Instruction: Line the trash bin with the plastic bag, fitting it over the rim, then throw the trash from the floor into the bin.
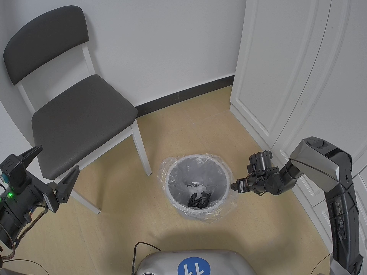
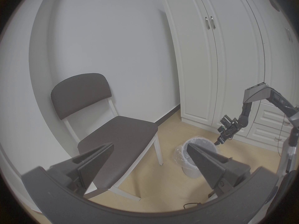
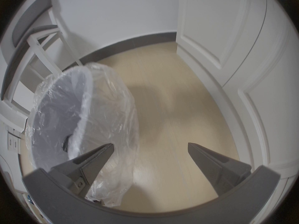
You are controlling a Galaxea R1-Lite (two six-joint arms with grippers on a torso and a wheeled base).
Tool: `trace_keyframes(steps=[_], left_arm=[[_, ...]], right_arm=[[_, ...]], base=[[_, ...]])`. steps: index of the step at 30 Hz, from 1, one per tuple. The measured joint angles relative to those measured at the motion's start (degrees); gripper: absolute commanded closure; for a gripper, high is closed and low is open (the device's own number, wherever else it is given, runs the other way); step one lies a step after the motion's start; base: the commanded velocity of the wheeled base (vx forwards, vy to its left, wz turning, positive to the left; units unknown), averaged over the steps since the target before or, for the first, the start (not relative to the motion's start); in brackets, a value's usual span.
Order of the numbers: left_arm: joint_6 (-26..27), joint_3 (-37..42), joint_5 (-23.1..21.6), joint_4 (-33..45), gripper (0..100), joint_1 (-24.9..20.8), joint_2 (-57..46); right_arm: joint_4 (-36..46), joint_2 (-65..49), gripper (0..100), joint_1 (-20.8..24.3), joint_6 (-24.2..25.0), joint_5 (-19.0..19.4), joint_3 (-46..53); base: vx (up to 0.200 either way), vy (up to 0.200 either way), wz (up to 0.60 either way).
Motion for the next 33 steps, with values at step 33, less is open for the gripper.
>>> trace_keyframes(steps=[33], left_arm=[[-1.0, 0.0, -0.4, -1.1, 0, 0.2, -1.2]], right_arm=[[-5.2, -21.8, 0, -1.9, -2.3, 4.7, 23.4]], base=[[0.000, 0.000, 0.00]])
